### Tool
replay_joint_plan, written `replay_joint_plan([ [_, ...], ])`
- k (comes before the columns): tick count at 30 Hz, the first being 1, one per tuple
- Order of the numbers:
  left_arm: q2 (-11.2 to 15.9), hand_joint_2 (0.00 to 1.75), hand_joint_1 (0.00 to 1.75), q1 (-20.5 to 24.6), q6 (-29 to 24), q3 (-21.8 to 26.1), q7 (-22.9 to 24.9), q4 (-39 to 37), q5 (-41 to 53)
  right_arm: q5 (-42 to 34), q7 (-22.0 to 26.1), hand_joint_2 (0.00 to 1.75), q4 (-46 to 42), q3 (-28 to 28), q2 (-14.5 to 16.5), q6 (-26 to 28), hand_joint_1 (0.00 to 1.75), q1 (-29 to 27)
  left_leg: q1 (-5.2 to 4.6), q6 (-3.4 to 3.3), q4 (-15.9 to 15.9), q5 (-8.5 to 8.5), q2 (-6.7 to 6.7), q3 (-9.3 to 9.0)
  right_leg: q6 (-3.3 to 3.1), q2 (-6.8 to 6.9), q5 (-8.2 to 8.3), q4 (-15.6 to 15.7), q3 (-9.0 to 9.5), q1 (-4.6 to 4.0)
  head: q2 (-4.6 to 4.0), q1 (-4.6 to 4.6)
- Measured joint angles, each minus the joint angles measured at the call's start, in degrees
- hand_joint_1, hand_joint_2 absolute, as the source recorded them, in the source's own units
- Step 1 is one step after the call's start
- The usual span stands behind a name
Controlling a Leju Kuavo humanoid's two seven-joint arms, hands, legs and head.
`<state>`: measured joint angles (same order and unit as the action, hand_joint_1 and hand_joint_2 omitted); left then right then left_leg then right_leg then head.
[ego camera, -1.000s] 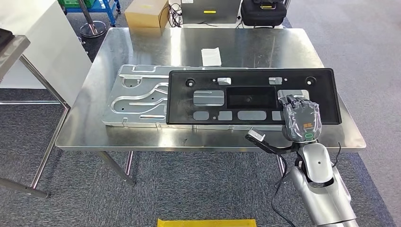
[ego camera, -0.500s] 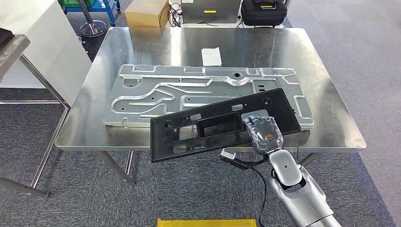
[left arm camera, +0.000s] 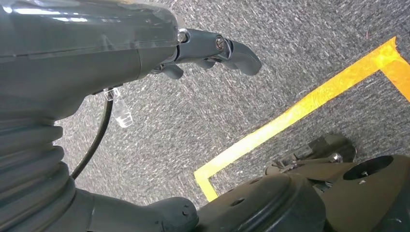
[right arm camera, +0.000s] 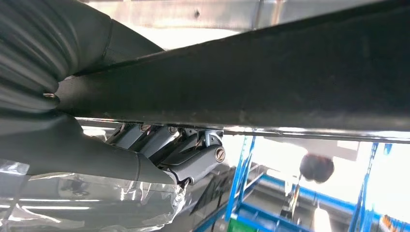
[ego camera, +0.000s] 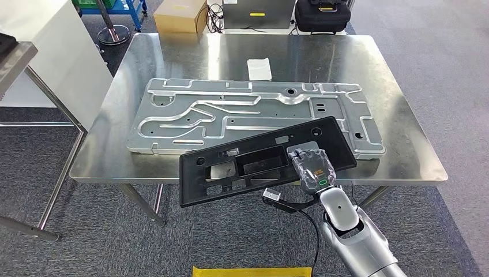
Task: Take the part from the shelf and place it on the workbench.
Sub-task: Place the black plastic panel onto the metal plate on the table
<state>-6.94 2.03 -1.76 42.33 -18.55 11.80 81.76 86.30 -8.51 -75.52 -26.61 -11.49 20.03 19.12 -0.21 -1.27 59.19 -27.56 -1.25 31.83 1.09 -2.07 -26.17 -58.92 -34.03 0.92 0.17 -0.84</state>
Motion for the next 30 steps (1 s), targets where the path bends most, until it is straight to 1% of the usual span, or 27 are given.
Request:
replay_joint_plan([
  [1,0.0,1.75,0.00,0.0,-0.1,0.0,0.0,0.0,0.0,0.2,-0.2,1.75,-0.5,0.0,0.0,0.9,1.75,0.0,0.20,-0.29,-0.4,0.22,0.14,-0.16,0.13,0.15,-0.12,-0.2,-0.06,-0.05,0.00,-0.01],
  [2,0.0,1.75,0.00,0.0,-0.2,0.1,0.0,0.0,0.0,0.3,-0.3,1.75,-1.2,0.1,-0.1,1.7,1.75,-0.1,0.42,-0.57,-0.8,0.46,0.33,-0.33,0.25,0.43,-0.68,-0.9,-0.45,-0.12,0.00,-0.10],
  [3,0.0,1.75,0.00,0.0,-0.3,0.1,0.0,0.0,0.0,0.4,-0.4,1.75,-2.1,0.2,-0.2,2.4,1.75,-0.1,0.66,-0.81,-1.2,0.68,0.55,-0.49,0.35,0.78,-1.81,-2.9,-1.39,-0.16,0.00,-0.21],
  [4,0.0,1.75,0.00,0.0,-0.3,0.1,0.0,0.0,0.0,0.5,-0.5,1.75,-2.9,0.3,-0.3,2.9,1.75,-0.1,0.73,-0.92,-1.3,0.76,0.78,-0.56,0.48,1.15,-3.41,-6.0,-2.96,-0.05,0.00,-0.31],
  [5,0.0,1.75,0.00,0.0,-0.4,0.2,0.0,0.0,0.0,0.7,-0.6,1.75,-3.8,0.4,-0.4,3.3,1.75,-0.2,0.76,-0.96,-1.4,0.78,0.95,-0.55,0.65,1.35,-5.09,-9.8,-4.96,0.07,0.00,-0.40],
  [6,0.0,1.75,0.00,-0.1,-0.4,0.3,0.0,0.0,0.0,1.0,-0.6,1.75,-4.5,0.6,-0.4,3.8,1.75,-0.4,0.80,-0.94,-1.4,0.74,1.07,-0.55,0.85,1.44,-6.23,-13.2,-6.86,0.27,0.00,-0.40],
  [7,0.0,1.75,0.00,-0.1,-0.5,0.3,0.0,0.0,0.0,1.4,-0.7,1.75,-5.3,0.8,-0.5,4.3,1.75,-0.7,0.86,-0.84,-1.3,0.66,1.14,-0.58,1.04,1.52,-6.42,-15.2,-8.09,0.49,0.00,-0.40],
  [8,0.0,1.75,0.00,-0.1,-0.5,0.4,0.1,0.0,0.0,2.0,-0.8,1.75,-6.0,1.1,-0.6,4.7,1.75,-0.9,0.96,-0.66,-1.2,0.54,1.16,-0.63,1.22,1.62,-5.48,-15.1,-8.29,0.71,0.00,-0.40],
  [9,-0.1,1.75,0.00,-0.1,-0.5,0.4,0.1,0.0,0.0,2.5,-0.9,1.75,-6.8,1.5,-0.7,5.1,1.75,-1.2,1.11,-0.37,-1.1,0.33,1.15,-0.74,1.38,1.77,-3.61,-12.8,-7.40,0.92,0.00,-0.40],
  [10,-0.1,1.75,0.00,-0.1,-0.6,0.5,0.2,0.0,0.1,2.8,-0.9,1.75,-7.5,1.8,-0.7,5.2,1.75,-1.3,1.27,0.03,-0.9,0.01,1.15,-0.86,1.59,1.99,-1.47,-8.9,-5.70,1.13,0.00,-0.43],
  [11,0.0,1.75,0.00,-0.1,-0.6,0.6,0.2,0.0,0.2,3.1,-0.9,1.75,-8.0,2.0,-0.8,5.3,1.75,-1.3,1.29,0.51,-0.6,-0.34,1.14,-0.90,1.71,2.16,0.03,-5.3,-4.01,1.11,0.00,-0.51],
  [12,0.0,1.75,0.00,0.0,-0.7,0.6,0.2,0.0,0.2,3.3,-0.9,1.75,-8.5,2.1,-0.8,5.3,1.75,-1.2,1.26,0.97,-0.4,-0.63,1.14,-0.88,1.58,2.22,0.92,-2.6,-2.78,1.07,0.00,-0.58],
  [13,0.0,1.75,0.00,0.0,-0.7,0.7,0.2,0.0,0.3,3.4,-0.9,1.75,-8.9,2.2,-0.8,5.4,1.75,-1.3,1.14,1.31,-0.2,-0.95,1.15,-0.84,1.36,2.22,1.14,-1.1,-2.13,1.08,0.00,-0.56],
  [14,0.1,1.75,0.00,0.0,-0.7,0.7,0.3,0.0,0.4,3.6,-0.9,1.75,-9.2,2.1,-0.8,5.4,1.75,-1.4,1.00,1.21,-0.1,-1.03,1.15,-0.79,1.06,2.11,0.93,-0.9,-2.06,0.97,0.00,-0.52],
  [15,0.1,1.75,0.00,0.0,-0.7,0.7,0.3,0.0,0.4,3.6,-0.9,1.75,-9.4,2.1,-0.8,5.4,1.75,-1.5,0.97,0.95,-0.2,-1.06,1.16,-0.84,0.78,2.01,0.95,-0.9,-2.10,1.01,0.00,-0.40],
  [17,0.1,1.75,0.00,0.0,-0.7,0.8,0.3,0.0,0.5,3.7,-0.9,1.75,-9.4,2.1,-0.7,5.4,1.75,-1.7,0.98,0.30,-0.5,-0.98,1.19,-1.05,0.44,1.90,0.84,-0.8,-2.05,0.89,0.00,-0.29],
  [20,0.1,1.75,0.00,0.1,-0.7,0.8,0.3,0.0,0.5,3.7,-1.0,1.75,-9.4,2.0,-0.5,5.4,1.75,-1.7,1.04,0.33,-1.1,-0.92,1.23,-1.43,-0.13,1.83,0.61,-0.8,-1.96,0.70,0.00,-0.27],
  [22,0.1,1.75,0.00,0.1,-0.7,0.8,0.4,0.0,0.5,3.7,-1.0,1.75,-9.3,1.9,-0.4,5.4,1.75,-1.7,1.12,0.59,-1.3,-0.84,1.23,-1.55,-0.34,1.85,0.52,-0.9,-1.92,0.57,0.00,-0.28],
  [23,0.1,1.75,0.00,0.1,-0.7,0.8,0.5,0.0,0.5,3.7,-1.0,1.75,-9.2,1.9,-0.3,5.4,1.75,-1.7,1.19,0.84,-1.3,-0.82,1.22,-1.56,-0.42,1.86,0.49,-0.9,-1.92,0.50,0.00,-0.28],
  [26,0.1,1.75,0.00,0.1,-0.6,0.8,0.7,0.0,0.6,3.7,-1.0,1.75,-9.0,1.9,-0.3,5.4,1.75,-1.7,1.41,2.10,-1.4,-0.82,1.22,-1.60,-0.53,1.87,0.44,-1.0,-1.93,0.34,-0.01,-0.30],
  [27,0.1,1.75,0.00,0.1,-0.6,0.8,0.8,0.0,0.6,3.7,-1.0,1.75,-9.0,1.8,-0.2,5.4,1.75,-1.7,1.44,2.40,-1.5,-0.81,1.22,-1.61,-0.54,1.87,0.43,-1.1,-1.93,0.32,-0.01,-0.30],
  [28,0.1,1.75,0.00,0.1,-0.6,0.8,0.9,0.0,0.6,3.7,-1.0,1.75,-9.0,1.8,-0.2,5.4,1.75,-1.8,1.45,2.52,-1.5,-0.81,1.22,-1.61,-0.54,1.87,0.43,-1.1,-1.92,0.32,-0.01,-0.31],
  [30,0.1,1.75,0.00,0.1,-0.6,0.8,1.0,0.0,0.6,3.7,-1.0,1.75,-8.8,1.8,-0.1,5.4,1.75,-1.9,1.42,2.55,-1.4,-0.81,1.22,-1.61,-0.53,1.87,0.44,-1.1,-1.89,0.32,-0.01,-0.32],
])
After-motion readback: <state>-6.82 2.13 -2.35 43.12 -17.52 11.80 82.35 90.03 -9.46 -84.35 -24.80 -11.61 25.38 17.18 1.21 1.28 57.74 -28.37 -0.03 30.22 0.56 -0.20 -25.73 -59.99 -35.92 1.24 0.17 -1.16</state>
